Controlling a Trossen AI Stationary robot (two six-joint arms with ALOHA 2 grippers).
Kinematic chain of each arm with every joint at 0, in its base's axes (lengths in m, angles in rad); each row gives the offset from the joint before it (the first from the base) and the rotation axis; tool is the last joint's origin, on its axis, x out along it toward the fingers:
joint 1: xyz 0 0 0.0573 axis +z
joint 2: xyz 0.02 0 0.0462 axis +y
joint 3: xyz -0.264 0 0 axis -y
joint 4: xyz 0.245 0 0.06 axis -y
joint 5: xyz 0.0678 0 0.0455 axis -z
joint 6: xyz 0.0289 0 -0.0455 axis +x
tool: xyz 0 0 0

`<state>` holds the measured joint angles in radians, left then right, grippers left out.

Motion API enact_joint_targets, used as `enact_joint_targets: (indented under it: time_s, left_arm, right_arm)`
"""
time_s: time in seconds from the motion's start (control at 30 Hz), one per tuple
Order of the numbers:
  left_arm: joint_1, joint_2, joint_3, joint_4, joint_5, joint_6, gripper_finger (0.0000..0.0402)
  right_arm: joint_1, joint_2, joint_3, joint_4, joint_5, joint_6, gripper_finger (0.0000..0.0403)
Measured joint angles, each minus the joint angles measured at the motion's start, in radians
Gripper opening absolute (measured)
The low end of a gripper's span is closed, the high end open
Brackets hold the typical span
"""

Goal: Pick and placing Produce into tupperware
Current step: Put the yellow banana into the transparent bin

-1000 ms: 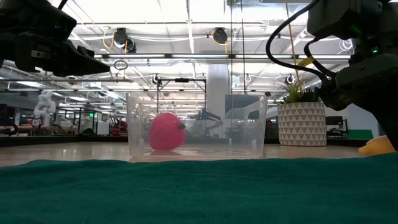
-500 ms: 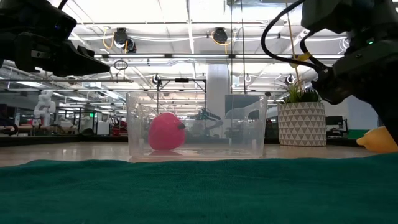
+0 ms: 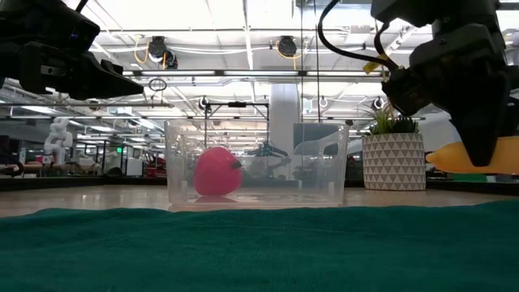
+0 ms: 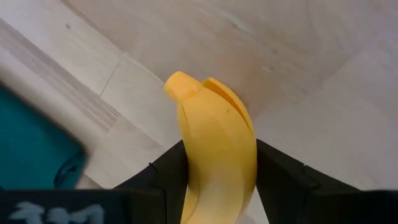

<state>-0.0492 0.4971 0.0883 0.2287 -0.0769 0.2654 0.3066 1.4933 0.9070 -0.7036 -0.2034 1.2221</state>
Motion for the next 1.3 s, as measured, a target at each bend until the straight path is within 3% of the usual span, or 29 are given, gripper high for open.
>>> enact_joint_targets:
  time_s: [1.3]
  left_arm:
    - [0.0, 0.0, 0.0, 0.007, 0.0, 0.0, 0.0026]
  right_arm:
    - [-0.155, -0.001, 0.341, -0.379, 0.046, -0.278, 0.0155]
